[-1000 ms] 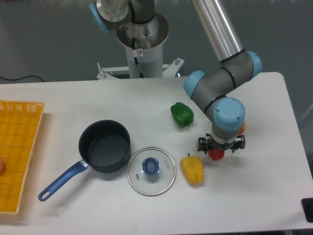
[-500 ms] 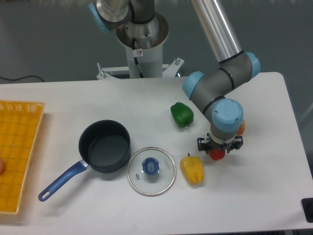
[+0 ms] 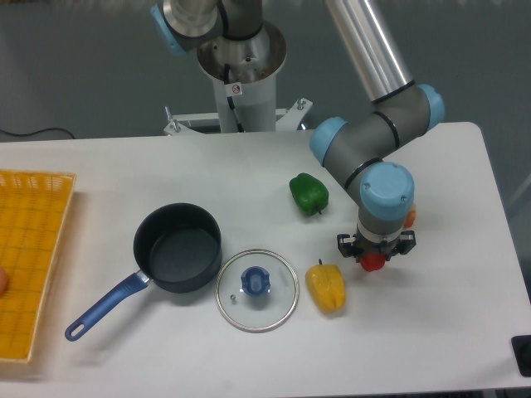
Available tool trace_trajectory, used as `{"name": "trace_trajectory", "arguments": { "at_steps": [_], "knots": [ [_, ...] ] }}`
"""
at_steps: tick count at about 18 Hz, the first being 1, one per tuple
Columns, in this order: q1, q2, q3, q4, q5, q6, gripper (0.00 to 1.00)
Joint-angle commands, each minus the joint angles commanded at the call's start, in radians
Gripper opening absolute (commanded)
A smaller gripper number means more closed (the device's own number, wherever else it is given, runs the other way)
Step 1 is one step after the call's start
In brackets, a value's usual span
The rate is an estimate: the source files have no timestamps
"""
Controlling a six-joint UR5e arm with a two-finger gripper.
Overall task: Pick up the red pepper
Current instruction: 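Close the gripper on the red bell pepper, then lift the red pepper and carry it toward the saucepan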
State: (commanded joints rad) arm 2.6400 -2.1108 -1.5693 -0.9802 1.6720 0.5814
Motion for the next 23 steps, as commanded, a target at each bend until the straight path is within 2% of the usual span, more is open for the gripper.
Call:
{"name": "trace_trajectory", "arguments": {
  "at_steps": [2, 5, 9, 14, 19, 23],
  "knots": [
    [-0.021, 0.02, 0.0, -0.005, -0.002, 0.002, 0.42],
    [-0.057, 0.034, 0.04, -0.083, 0.003, 0.031, 0.42],
    [-0.112, 0.037, 0.064, -0.149, 0.153, 0.145, 0.42],
    [-0.123, 0.077, 0.063, -0.181, 0.144, 0.227, 0.42],
    [-0.167, 0.158, 0.066, -0.285, 0.108, 0.376, 0.42],
    [-0.207, 0.178, 0.081, -0.298, 0.051, 0.388, 0.42]
  ]
}}
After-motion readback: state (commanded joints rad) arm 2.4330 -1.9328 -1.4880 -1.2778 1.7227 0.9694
